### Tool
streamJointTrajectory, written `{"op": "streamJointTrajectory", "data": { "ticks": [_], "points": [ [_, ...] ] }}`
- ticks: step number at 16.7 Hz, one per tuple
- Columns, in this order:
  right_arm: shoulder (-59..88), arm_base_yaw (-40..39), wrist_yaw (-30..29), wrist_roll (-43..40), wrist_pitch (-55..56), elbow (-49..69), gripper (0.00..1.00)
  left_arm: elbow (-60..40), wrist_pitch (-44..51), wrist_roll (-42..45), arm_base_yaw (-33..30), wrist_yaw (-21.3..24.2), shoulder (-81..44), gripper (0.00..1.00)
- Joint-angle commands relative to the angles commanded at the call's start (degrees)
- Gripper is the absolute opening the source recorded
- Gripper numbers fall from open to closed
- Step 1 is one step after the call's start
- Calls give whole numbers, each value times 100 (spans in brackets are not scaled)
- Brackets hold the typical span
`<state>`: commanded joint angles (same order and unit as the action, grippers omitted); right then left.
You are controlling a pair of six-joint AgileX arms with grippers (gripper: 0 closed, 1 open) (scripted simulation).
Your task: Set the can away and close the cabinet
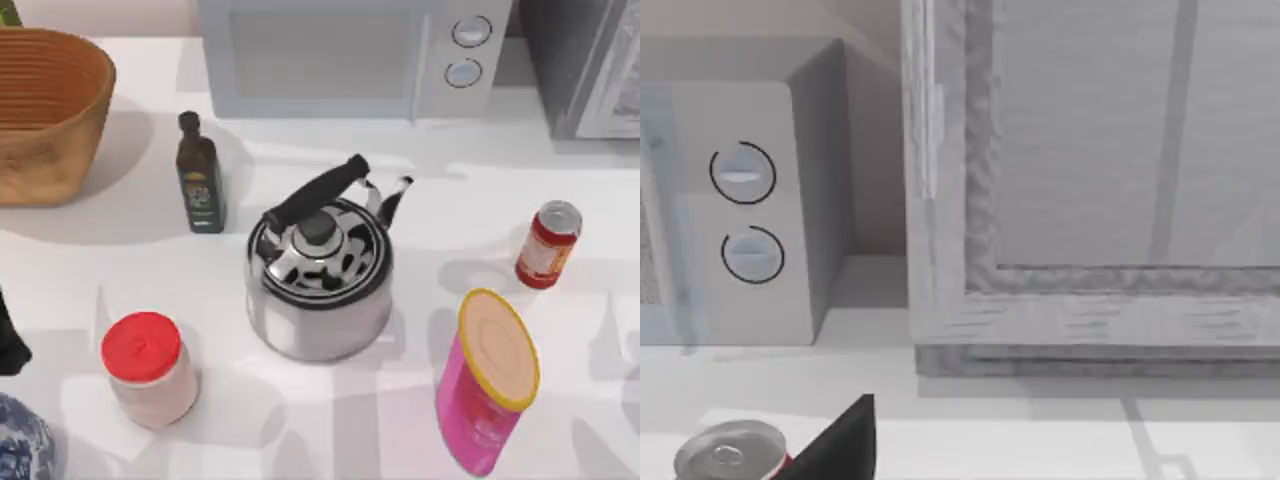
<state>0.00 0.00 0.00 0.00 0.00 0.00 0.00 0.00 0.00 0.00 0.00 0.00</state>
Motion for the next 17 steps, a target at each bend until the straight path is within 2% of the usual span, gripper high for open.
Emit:
{"op": "streamJointTrajectory", "data": {
  "ticks": [4, 8, 17],
  "points": [
    [152, -38, -37, 10, 96, 4, 100, 0, 0, 0, 0, 0, 0, 100],
    [1060, -276, -274, 71, 734, 64, 100, 0, 0, 0, 0, 0, 0, 100],
    [4777, -1395, -1189, 375, 3662, 509, 100, 0, 0, 0, 0, 0, 0, 100]
  ]
}}
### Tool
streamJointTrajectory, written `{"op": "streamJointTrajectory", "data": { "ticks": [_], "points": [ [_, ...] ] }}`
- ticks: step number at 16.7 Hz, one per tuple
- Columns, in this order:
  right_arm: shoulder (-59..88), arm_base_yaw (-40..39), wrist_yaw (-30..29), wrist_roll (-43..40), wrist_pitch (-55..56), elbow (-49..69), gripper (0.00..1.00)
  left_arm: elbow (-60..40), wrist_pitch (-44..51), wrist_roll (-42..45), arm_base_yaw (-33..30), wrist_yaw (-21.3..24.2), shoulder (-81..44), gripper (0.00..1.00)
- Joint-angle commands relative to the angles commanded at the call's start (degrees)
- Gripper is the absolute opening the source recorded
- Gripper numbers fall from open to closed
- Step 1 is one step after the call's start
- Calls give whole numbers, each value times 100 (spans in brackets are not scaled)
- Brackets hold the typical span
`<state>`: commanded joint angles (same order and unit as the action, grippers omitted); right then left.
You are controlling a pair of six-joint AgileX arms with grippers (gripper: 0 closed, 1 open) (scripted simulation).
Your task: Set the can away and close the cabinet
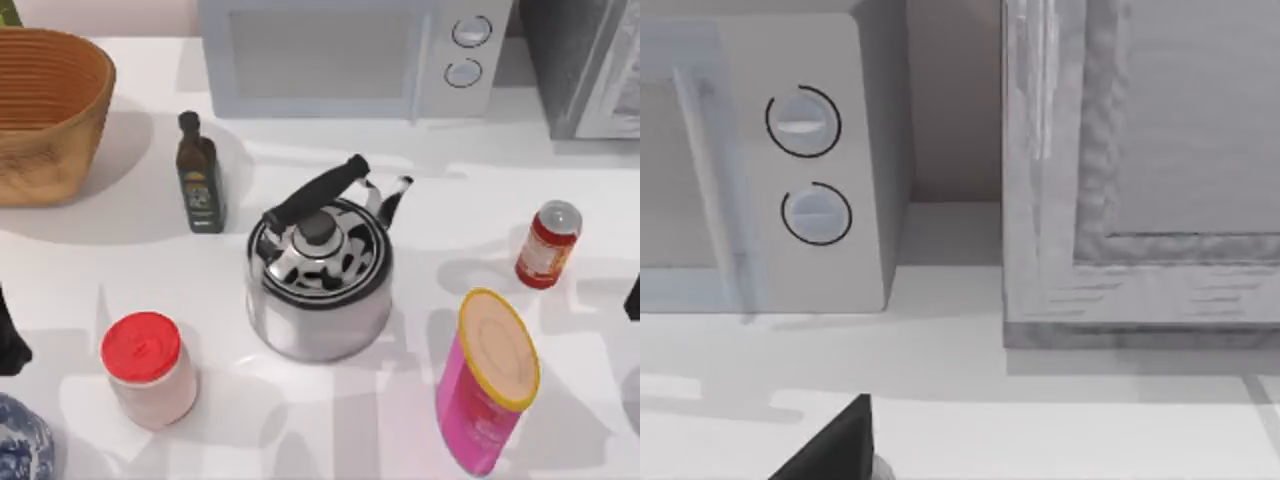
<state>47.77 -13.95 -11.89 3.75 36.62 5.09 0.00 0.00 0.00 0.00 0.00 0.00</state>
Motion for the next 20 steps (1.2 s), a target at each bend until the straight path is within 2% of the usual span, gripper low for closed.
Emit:
{"op": "streamJointTrajectory", "data": {
  "ticks": [12, 20],
  "points": [
    [5291, -1347, -1561, 563, 4317, 729, 100, 0, 0, 0, 0, 0, 0, 100],
    [7362, -1849, -2177, 504, 5780, 870, 100, 0, 0, 0, 0, 0, 0, 100]
  ]
}}
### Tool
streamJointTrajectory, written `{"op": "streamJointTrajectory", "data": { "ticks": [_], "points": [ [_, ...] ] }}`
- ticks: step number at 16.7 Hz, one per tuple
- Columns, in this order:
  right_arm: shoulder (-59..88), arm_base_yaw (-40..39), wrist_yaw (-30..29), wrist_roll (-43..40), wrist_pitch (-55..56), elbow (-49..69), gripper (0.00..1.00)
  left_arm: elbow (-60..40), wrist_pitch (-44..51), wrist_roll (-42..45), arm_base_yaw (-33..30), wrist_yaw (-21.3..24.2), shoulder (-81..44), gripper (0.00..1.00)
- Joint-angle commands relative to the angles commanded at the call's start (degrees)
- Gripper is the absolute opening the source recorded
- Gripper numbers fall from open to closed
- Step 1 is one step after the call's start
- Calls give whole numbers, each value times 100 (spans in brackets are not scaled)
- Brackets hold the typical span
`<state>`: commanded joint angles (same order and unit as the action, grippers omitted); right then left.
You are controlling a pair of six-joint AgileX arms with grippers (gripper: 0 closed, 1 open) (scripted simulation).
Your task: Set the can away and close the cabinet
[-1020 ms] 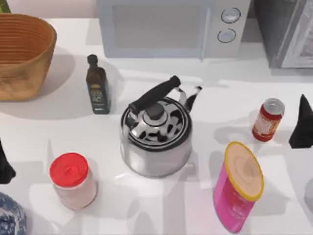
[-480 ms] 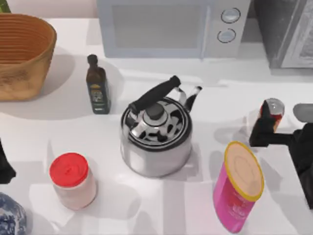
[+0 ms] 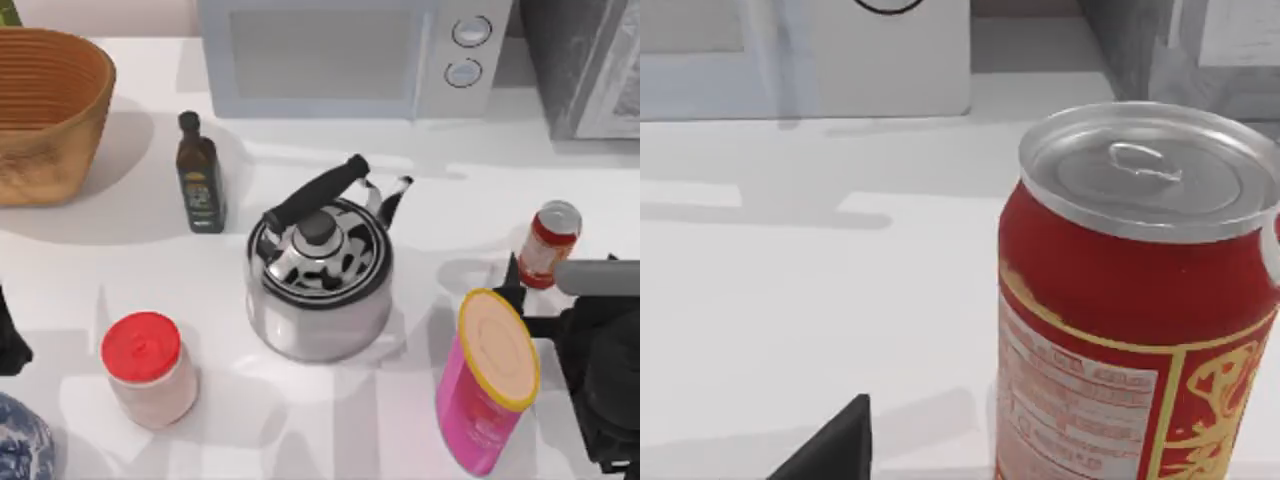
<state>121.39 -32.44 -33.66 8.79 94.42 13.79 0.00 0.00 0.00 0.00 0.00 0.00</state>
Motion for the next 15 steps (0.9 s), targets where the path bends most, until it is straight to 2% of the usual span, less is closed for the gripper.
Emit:
{"op": "streamJointTrajectory", "data": {
  "ticks": [9, 15],
  "points": [
    [187, -24, -33, -33, 106, 1, 100, 0, 0, 0, 0, 0, 0, 100],
    [487, 440, 434, -171, -332, 831, 100, 0, 0, 0, 0, 0, 0, 100]
  ]
}}
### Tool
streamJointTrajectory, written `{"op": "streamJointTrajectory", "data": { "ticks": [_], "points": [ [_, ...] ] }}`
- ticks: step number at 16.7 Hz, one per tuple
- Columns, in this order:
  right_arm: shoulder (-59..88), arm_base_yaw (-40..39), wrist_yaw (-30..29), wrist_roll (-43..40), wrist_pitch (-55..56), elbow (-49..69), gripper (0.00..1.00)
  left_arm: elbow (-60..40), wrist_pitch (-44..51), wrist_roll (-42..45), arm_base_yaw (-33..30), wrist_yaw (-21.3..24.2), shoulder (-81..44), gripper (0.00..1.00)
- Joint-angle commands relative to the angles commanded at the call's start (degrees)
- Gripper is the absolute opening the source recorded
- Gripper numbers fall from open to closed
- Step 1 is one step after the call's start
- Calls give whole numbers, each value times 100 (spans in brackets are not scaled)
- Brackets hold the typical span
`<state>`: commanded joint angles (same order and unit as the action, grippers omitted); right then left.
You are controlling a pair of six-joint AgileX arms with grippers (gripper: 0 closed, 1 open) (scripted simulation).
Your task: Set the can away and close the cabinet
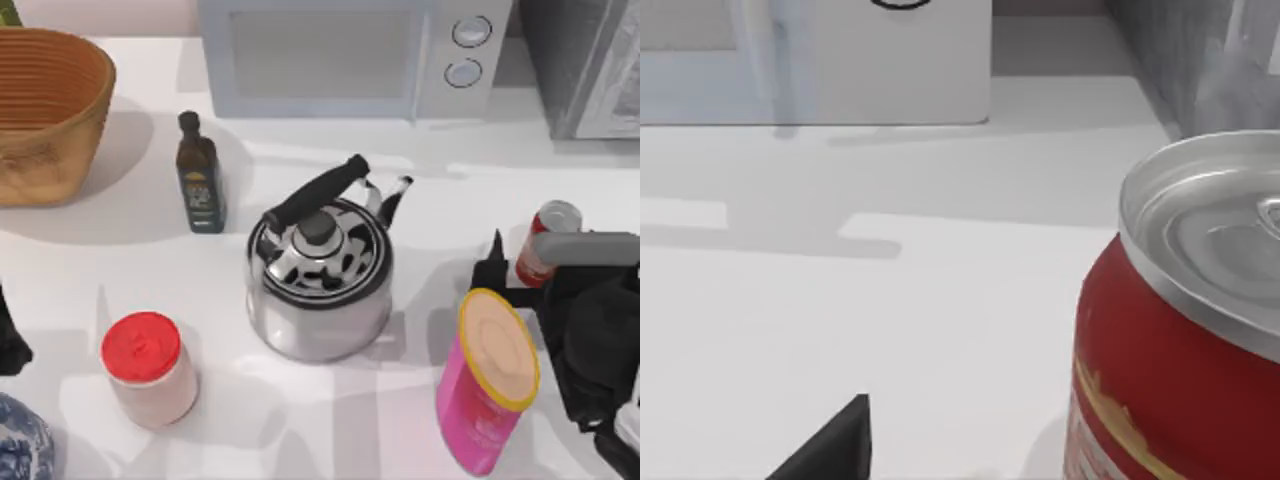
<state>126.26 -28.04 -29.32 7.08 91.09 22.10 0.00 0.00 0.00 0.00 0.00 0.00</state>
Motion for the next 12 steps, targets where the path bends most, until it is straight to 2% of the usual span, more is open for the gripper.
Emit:
{"op": "streamJointTrajectory", "data": {
  "ticks": [7, 12],
  "points": [
    [144, 229, 219, -58, -214, 386, 100, 0, 0, 0, 0, 0, 0, 100],
    [144, 229, 219, -58, -214, 386, 62, 0, 0, 0, 0, 0, 0, 100]
  ]
}}
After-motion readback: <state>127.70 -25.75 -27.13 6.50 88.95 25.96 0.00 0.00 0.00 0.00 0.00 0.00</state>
